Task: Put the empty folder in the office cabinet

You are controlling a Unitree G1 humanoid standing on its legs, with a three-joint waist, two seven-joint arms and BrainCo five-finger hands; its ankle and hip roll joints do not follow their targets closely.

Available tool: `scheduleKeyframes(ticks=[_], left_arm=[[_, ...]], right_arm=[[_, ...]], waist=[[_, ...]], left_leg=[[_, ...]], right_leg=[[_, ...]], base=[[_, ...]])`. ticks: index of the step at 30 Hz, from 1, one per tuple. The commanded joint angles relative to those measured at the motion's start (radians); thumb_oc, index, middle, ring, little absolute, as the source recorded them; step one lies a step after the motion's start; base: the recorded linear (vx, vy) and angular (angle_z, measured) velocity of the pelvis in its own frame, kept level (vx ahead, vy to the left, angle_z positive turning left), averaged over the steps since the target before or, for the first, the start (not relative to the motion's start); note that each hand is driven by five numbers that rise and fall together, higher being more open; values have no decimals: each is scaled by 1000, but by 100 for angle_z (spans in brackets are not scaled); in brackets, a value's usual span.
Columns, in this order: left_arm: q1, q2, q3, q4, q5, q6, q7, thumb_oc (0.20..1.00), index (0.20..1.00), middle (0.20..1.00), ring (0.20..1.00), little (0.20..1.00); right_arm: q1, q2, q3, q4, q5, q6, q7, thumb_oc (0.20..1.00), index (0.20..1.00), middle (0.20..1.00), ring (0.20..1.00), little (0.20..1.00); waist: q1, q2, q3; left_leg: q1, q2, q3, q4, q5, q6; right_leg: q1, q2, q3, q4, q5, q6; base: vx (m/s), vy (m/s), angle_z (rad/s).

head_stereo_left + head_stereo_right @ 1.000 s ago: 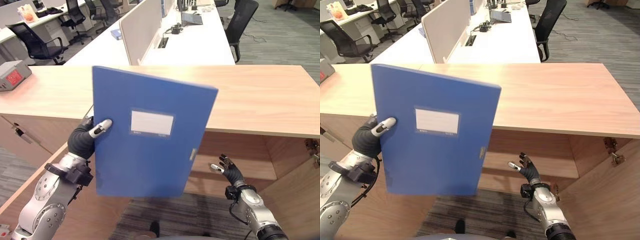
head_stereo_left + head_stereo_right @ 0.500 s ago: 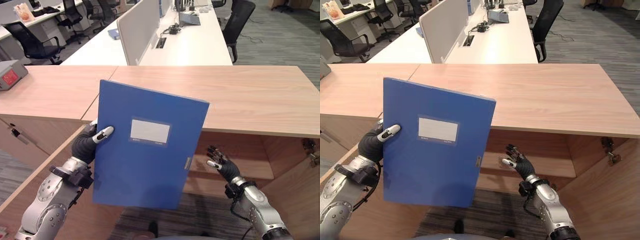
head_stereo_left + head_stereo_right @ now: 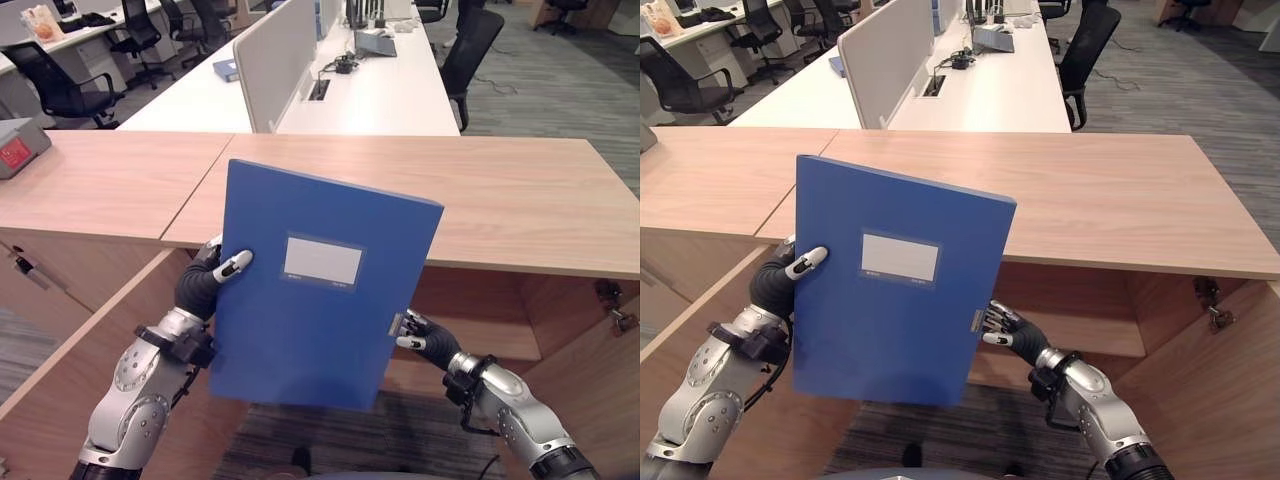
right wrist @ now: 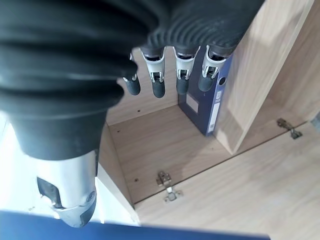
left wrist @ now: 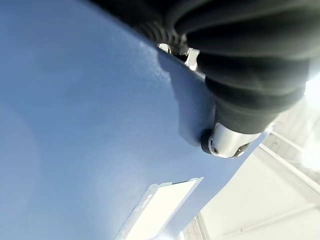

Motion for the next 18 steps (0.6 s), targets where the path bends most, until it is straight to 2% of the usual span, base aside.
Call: scheduleKeyframes(ticks=[1,4,10,18], left_arm=[[-111,7,18,-10,15,-96,-8,200,200,200,200,200],[-137,0,6,-5,32,-103,-3,200,200,200,200,200],[-190,13,-6,6,52,-109,-7,200,200,200,200,200],[-187,-2,6,6,103,-124,7,200,200,200,200,200]], right_arm=[[-116,4,46,-70,66,-25,29,1000,1000,1000,1000,1000],[-129,32,69,-63,103,-24,31,1000,1000,1000,1000,1000],[-158,26,115,-87,91,-7,59,1000,1000,1000,1000,1000],[-171,58,109,-130,85,-20,37,1000,1000,1000,1000,1000]], waist=[[-10,-56,15],[-11,-59,14],[-12,-60,13],[-12,-61,13]], left_leg=[[61,7,48,13,-102,-34],[60,8,48,13,-101,-34],[59,9,50,13,-100,-36],[57,12,59,13,-100,-37]], right_leg=[[51,-34,36,2,-99,55],[50,-33,38,2,-98,54],[49,-31,37,1,-98,54],[40,-30,38,1,-95,54]], base=[[0,0,0],[0,0,0],[0,0,0],[0,0,0]])
